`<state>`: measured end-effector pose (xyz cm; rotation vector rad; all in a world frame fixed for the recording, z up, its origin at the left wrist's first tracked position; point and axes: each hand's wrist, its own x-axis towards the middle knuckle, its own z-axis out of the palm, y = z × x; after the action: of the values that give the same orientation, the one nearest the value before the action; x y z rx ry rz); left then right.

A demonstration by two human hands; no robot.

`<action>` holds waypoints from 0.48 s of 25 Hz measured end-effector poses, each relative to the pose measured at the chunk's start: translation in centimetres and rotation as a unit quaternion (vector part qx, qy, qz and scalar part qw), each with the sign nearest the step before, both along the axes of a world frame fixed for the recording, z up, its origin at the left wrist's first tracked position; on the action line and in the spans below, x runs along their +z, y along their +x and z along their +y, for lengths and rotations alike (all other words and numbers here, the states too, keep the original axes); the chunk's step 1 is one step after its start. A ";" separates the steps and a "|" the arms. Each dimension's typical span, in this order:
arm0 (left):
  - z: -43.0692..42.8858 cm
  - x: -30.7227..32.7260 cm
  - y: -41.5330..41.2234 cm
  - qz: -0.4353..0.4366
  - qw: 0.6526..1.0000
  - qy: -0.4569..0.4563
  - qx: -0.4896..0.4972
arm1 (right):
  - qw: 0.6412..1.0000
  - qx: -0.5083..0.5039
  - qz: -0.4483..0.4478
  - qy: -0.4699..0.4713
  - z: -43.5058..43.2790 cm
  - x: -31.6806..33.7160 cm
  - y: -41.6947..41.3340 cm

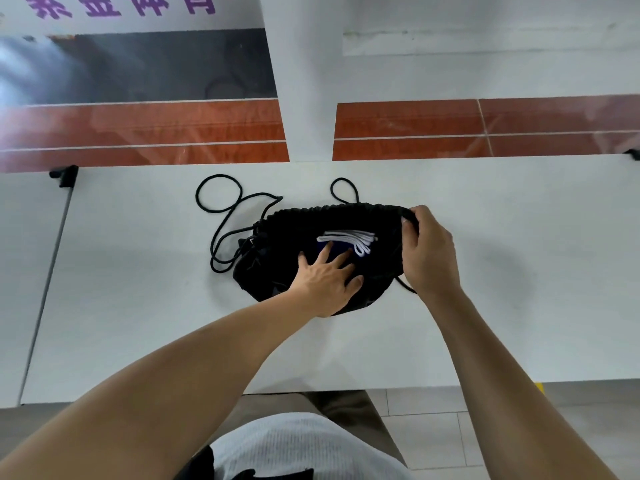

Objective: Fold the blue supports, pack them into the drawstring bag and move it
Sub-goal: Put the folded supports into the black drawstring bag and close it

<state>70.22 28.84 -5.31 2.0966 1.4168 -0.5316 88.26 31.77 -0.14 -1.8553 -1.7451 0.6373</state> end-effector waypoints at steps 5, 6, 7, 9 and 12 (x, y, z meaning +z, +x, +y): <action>0.4 0.1 0.3 -0.044 0.991 0.120 0.043 | 1.000 -0.014 -0.013 -0.009 0.3 1.1 1.2; 0.5 -0.1 0.5 -0.054 0.989 0.134 0.042 | 0.999 -0.003 -0.033 -0.023 0.4 1.3 1.5; 0.6 -0.2 0.7 -0.059 0.989 0.128 0.030 | 0.998 0.014 -0.054 -0.033 0.4 1.5 1.6; 1.2 -0.3 1.5 -0.039 0.995 0.091 0.007 | 0.994 0.065 -0.084 -0.022 -0.1 1.7 1.3; 2.7 0.0 2.8 0.029 0.999 0.035 0.018 | 0.990 0.106 -0.086 0.031 -1.2 2.8 0.6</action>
<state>72.99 31.49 -5.28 2.1209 1.5236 -0.5386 88.87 30.62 2.69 -1.7416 -2.0689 0.5067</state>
